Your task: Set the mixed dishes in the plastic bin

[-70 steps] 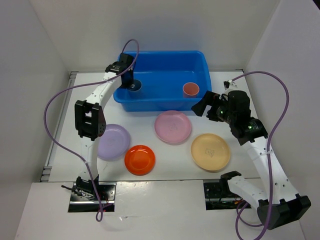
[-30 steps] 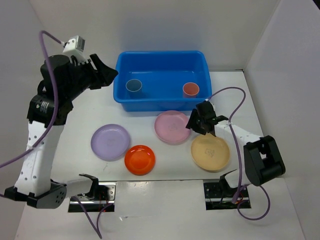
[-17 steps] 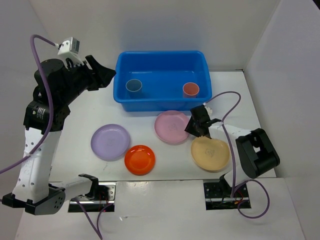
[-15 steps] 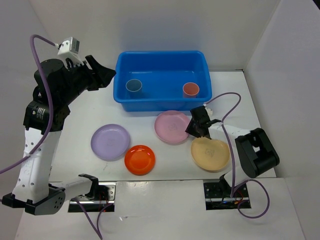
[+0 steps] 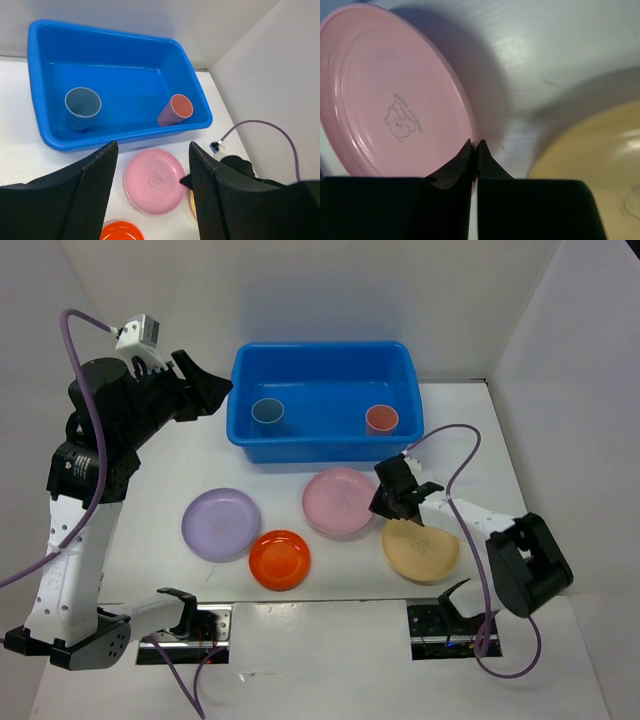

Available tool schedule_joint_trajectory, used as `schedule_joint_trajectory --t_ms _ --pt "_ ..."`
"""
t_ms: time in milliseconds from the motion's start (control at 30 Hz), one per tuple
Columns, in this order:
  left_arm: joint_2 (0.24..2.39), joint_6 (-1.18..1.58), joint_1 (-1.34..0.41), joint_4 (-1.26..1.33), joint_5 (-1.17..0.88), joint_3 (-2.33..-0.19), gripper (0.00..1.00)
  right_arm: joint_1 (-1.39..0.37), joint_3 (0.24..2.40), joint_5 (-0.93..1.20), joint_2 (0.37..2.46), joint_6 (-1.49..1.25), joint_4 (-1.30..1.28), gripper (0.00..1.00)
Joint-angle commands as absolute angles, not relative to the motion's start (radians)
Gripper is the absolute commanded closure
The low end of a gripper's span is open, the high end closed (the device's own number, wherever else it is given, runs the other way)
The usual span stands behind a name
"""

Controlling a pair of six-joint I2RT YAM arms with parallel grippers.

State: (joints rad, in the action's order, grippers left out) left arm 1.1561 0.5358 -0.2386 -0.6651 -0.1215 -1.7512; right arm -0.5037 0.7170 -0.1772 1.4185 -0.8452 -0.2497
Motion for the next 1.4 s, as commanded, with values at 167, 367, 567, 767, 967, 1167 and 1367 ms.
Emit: schedule_joint_trajectory --t_ms 167,367,567,767,967,1167,1367 --pt "1.138 0.548 -0.233 -0.621 -0.158 -1.763 0.34 -0.548 0.793 -0.085 1.063 -0.773 -0.549 1.0" --pt "1.129 0.557 -0.224 -0.611 -0.176 -1.752 0.34 -0.548 1.052 0.058 0.98 -0.729 -0.634 1.0" --pt "1.12 0.557 -0.224 -0.623 -0.186 -1.764 0.34 -0.514 1.397 0.012 1.297 -0.64 -0.543 1.0" --pt "1.109 0.538 -0.224 -0.696 -0.195 -1.815 0.34 -0.385 1.664 0.032 1.667 -0.598 -0.451 1.0" --pt "1.1 0.528 -0.224 -0.71 -0.195 -1.787 0.34 -0.333 1.883 0.052 1.909 -0.589 -0.429 1.0" --pt "1.091 0.508 -0.224 -0.719 -0.204 -1.752 0.33 -0.304 2.115 0.049 2.135 -0.589 -0.512 1.0" --pt "1.091 0.499 -0.224 -0.719 -0.204 -1.723 0.33 -0.295 2.319 0.002 2.31 -0.58 -0.604 1.0"
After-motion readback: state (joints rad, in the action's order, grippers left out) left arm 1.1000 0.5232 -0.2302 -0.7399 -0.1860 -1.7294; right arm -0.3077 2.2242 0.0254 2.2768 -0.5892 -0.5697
